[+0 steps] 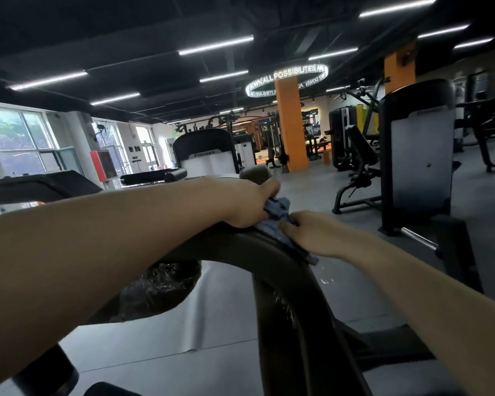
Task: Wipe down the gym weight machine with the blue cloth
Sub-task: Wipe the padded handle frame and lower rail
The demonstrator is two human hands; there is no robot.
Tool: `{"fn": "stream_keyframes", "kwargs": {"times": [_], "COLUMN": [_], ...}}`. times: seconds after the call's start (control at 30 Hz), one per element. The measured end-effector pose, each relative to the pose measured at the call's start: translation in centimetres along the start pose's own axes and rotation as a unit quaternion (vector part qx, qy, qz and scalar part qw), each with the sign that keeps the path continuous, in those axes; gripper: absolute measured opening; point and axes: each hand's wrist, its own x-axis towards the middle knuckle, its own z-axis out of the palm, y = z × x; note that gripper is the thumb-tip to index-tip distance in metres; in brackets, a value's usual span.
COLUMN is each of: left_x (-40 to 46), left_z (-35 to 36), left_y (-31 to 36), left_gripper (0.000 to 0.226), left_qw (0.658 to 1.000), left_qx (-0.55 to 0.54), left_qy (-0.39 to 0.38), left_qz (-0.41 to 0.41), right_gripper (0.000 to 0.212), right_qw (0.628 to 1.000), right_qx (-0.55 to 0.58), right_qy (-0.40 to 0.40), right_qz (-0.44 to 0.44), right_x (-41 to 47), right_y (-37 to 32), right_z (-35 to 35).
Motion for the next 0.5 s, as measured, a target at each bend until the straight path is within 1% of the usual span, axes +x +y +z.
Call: {"fn": "stream_keyframes", "kwargs": {"times": [0.03, 0.07, 0.13, 0.17, 0.2, 0.27, 0.37, 0.43, 0.5], "left_x": [0.0, 0.1, 0.5, 0.7, 0.8, 0.9, 0.4, 0.4, 0.6], "left_z": [0.0, 0.0, -0.1, -0.2, -0.4, -0.9, -1.7, -1.7, -1.3], "left_y": [0.4, 0.6, 1.3, 1.6, 1.8, 1.7, 0.1, -1.9, -4.0], "left_gripper": [0.038, 0.037, 0.04, 0.041, 0.041, 0.04, 0.038, 0.031, 0.021], "left_qw": [1.0, 1.0, 0.998, 0.998, 0.997, 0.996, 0.994, 0.988, 0.977], "left_qx": [0.003, 0.008, 0.023, 0.029, 0.032, 0.022, -0.027, -0.083, -0.151], "left_qy": [-0.01, -0.023, -0.049, -0.061, -0.073, -0.091, -0.102, -0.123, -0.142], "left_qz": [0.009, 0.014, 0.02, 0.019, 0.016, 0.006, -0.013, -0.031, -0.048], "right_gripper": [0.037, 0.039, 0.043, 0.044, 0.043, 0.038, 0.033, 0.034, 0.038], "right_qw": [1.0, 0.997, 0.978, 0.965, 0.959, 0.97, 0.99, 0.995, 0.997], "right_qx": [0.012, 0.047, 0.162, 0.208, 0.23, 0.207, 0.138, 0.097, 0.048], "right_qy": [-0.017, -0.041, -0.097, -0.113, -0.115, -0.078, 0.009, 0.026, 0.036], "right_qz": [0.015, 0.038, 0.092, 0.11, 0.117, 0.104, 0.027, -0.021, -0.048], "right_x": [0.0, -0.2, -0.7, -0.9, -1.1, -1.1, -1.5, -2.3, -2.8], "right_y": [0.5, 1.1, 2.1, 2.5, 2.7, 2.7, 1.3, 0.0, -1.1], "right_z": [0.3, 0.5, 0.6, 0.8, 1.1, 1.8, 2.5, 2.2, 1.4]}}
